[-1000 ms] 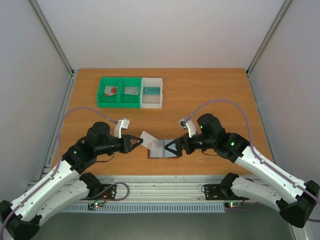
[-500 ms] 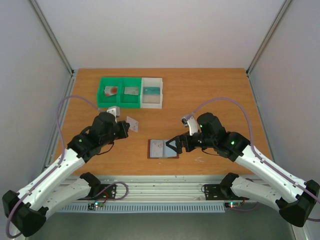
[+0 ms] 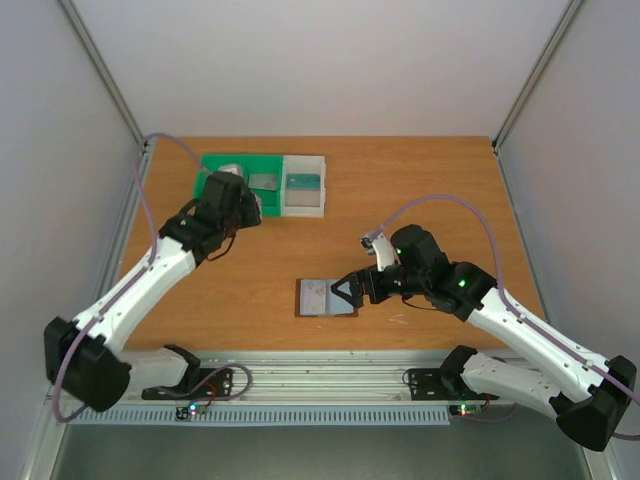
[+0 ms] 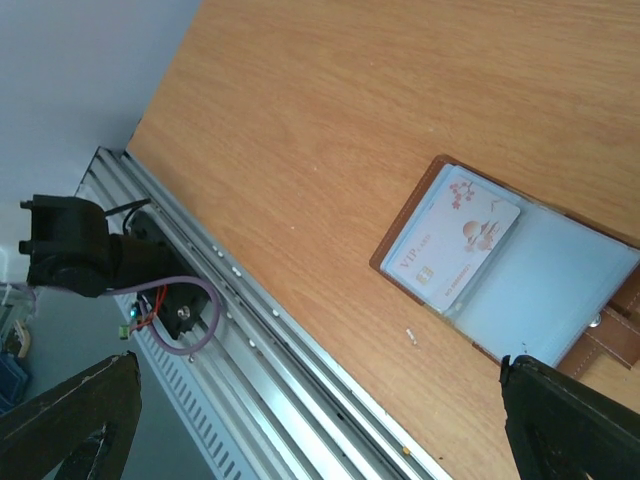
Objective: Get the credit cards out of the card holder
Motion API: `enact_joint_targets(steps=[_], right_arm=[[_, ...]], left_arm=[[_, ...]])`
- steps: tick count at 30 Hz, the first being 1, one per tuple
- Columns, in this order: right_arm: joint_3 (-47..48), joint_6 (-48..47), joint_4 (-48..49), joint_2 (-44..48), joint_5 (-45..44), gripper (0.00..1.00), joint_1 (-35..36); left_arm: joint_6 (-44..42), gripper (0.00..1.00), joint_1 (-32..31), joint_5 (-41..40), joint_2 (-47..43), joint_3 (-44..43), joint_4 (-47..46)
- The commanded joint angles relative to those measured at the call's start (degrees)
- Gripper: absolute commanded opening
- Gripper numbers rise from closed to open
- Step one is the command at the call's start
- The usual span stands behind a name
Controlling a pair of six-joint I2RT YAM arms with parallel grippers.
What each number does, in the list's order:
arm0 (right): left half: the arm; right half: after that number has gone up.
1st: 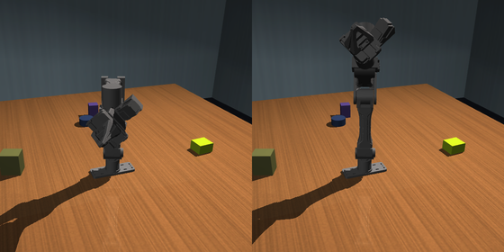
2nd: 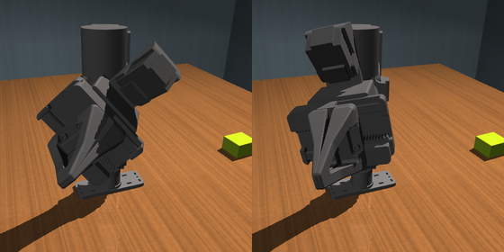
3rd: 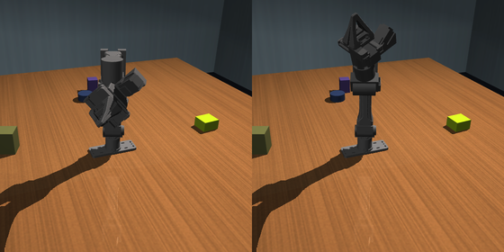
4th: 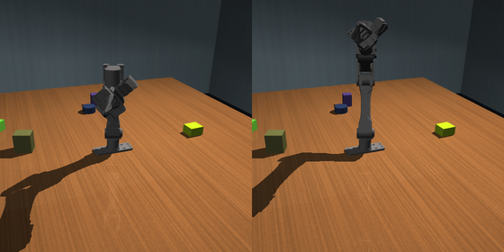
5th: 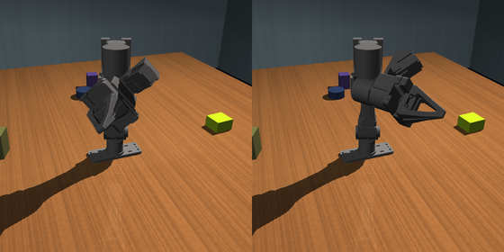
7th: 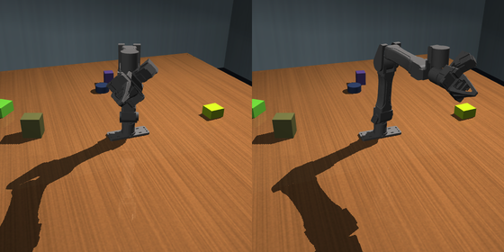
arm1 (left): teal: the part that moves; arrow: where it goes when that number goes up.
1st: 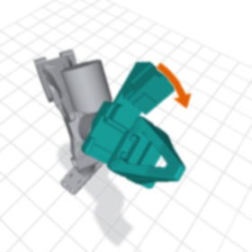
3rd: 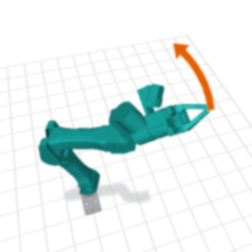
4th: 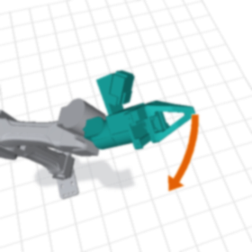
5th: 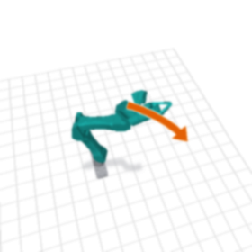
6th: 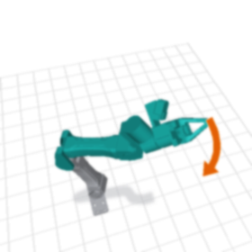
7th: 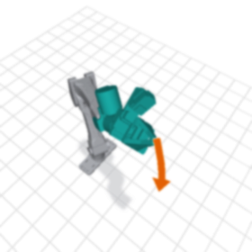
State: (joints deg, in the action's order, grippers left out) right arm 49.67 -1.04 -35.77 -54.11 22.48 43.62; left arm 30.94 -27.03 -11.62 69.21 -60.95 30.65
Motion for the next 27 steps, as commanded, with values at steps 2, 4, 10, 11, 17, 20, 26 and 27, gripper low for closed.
enact_joint_targets(steps=[2,4,10,11,17,20,26,27], right_arm=[[2.7,-0.3,-2.1,1.6,-1.1,0.99,-0.1],[3.0,-0.4,-2.4,2.1,-1.6,0.98,-0.1],[3.2,-0.5,-3.3,3.6,-2.6,0.98,-0.2],[3.2,-0.5,-3.3,4.0,-2.8,0.98,-0.1],[3.4,-1.1,-3.5,4.8,-3.4,0.98,-0.1],[3.4,-1.1,-3.3,4.4,-3.8,0.99,-0.1],[3.2,-1.1,-2.4,3.4,-3.5,0.99,-0.2],[3.3,-1.3,-2.4,3.2,-3.6,0.98,-0.2]], left_arm=[[-4.6,0.00,3.7,3.4,9.3,-10.2,2.7],[-5.7,0.00,5.3,5.6,12.6,-13.4,4.4],[-8.2,0.00,8.8,9.2,21.7,-21.1,7.3],[-8.7,0.00,9.0,9.2,23.2,-22.4,7.8],[-10.6,0.00,10.4,8.4,30.1,-27.3,8.3],[-11.4,0.00,10.8,9.0,33.6,-30.4,9.6],[-13.3,0.00,11.0,8.5,41.1,-37.6,12.3],[-13.5,0.00,11.0,8.2,41.9,-38.2,12.2]])
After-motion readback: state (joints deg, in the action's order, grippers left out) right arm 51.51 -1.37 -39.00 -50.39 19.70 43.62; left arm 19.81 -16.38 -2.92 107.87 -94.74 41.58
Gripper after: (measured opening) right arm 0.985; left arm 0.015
